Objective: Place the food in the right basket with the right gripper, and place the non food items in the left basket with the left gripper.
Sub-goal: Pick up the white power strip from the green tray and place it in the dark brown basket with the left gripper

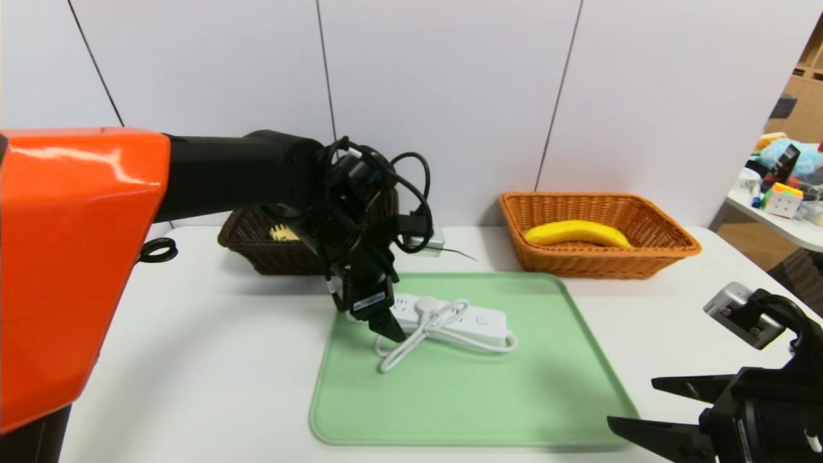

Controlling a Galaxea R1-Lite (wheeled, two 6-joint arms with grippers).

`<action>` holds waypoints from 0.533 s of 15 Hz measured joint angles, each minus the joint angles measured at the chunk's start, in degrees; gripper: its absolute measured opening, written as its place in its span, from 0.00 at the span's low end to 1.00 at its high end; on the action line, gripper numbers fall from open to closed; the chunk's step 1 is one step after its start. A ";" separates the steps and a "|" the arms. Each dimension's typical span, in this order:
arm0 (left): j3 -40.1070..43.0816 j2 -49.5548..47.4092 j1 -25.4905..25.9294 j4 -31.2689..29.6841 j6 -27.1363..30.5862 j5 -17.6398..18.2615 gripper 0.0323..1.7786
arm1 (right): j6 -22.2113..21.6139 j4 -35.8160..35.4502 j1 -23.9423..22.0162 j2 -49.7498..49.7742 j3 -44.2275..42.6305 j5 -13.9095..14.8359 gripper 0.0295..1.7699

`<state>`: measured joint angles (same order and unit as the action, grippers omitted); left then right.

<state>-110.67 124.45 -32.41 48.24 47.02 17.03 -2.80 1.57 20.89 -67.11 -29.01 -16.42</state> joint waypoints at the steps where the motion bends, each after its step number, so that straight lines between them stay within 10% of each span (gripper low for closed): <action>1: 0.00 0.35 0.01 -0.59 0.02 0.05 0.95 | 0.02 -0.01 0.00 0.02 0.05 0.00 0.96; 8: -0.02 3.16 -0.02 -3.43 0.74 0.24 0.95 | 0.00 0.02 -0.09 0.07 0.24 0.09 0.96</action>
<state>-110.69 127.61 -32.44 44.81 47.76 17.27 -2.80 1.60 20.81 -67.04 -28.77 -16.34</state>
